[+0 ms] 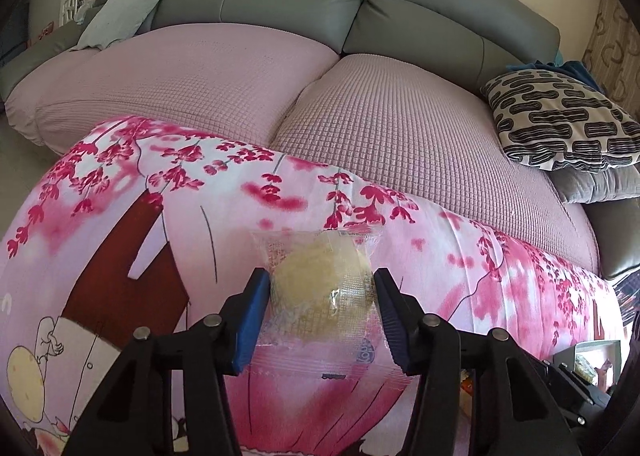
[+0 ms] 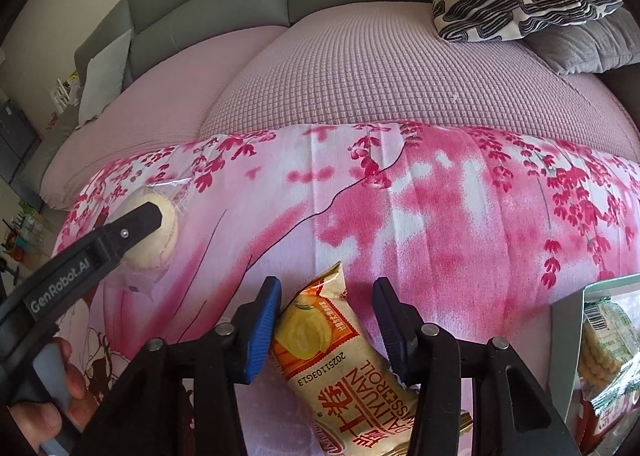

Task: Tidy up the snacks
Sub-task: 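Grasp the clear-wrapped bun with the left tool while the right tool grasps the swiss-roll packet, then carry the bun with the left tool while the right tool carries the swiss-roll packet over the tray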

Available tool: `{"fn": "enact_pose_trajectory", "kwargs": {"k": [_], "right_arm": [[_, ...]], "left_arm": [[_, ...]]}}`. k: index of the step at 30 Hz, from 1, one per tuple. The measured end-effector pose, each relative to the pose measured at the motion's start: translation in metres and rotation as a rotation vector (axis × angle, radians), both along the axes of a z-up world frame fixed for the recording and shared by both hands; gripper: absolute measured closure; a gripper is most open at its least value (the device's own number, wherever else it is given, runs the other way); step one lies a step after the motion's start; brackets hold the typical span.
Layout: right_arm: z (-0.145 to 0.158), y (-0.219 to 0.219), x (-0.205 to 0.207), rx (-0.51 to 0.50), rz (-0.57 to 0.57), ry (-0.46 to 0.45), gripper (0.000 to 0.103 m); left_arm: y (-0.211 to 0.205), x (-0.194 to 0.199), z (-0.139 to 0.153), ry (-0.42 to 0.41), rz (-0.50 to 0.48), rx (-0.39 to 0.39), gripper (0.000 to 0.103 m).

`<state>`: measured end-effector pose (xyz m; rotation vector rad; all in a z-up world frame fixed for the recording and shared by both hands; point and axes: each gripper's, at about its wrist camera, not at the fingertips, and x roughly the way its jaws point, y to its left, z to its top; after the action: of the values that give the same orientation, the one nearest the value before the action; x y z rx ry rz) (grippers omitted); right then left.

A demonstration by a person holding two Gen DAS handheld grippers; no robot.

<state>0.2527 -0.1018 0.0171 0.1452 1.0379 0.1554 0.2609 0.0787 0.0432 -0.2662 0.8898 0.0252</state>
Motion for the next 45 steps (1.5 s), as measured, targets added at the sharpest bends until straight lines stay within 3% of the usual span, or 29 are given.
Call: {"fn": "enact_pose_trajectory", "kwargs": {"k": [3, 12, 21, 27, 28, 30, 32, 45], "right_arm": [[0.002, -0.004, -0.003, 0.029, 0.007, 0.02, 0.04], [0.009, -0.005, -0.014, 0.001, 0.082, 0.05, 0.036], [0.023, -0.017, -0.028, 0.02, 0.088, 0.039, 0.023], [0.02, -0.011, -0.047, -0.091, 0.134, 0.06, 0.024], [0.02, -0.01, -0.049, -0.115, 0.139, 0.056, 0.025], [0.021, -0.007, -0.053, -0.153, 0.154, 0.044, 0.046], [0.021, -0.006, -0.056, -0.16, 0.164, 0.041, 0.059], [0.054, -0.013, -0.11, -0.18, 0.116, -0.045, 0.063]], "left_arm": [[0.003, -0.008, 0.0, 0.004, 0.002, -0.009, 0.048], [0.0, -0.039, -0.005, 0.014, 0.006, -0.036, 0.048], [-0.009, -0.063, -0.006, 0.052, -0.017, -0.051, 0.048], [-0.015, -0.072, -0.004, 0.083, -0.003, -0.037, 0.048], [-0.016, -0.074, -0.004, 0.089, -0.004, -0.036, 0.048], [-0.018, -0.079, -0.002, 0.099, -0.006, -0.042, 0.048], [-0.02, -0.084, -0.002, 0.106, -0.004, -0.048, 0.048], [-0.041, -0.131, -0.001, 0.106, -0.005, -0.14, 0.05]]}}
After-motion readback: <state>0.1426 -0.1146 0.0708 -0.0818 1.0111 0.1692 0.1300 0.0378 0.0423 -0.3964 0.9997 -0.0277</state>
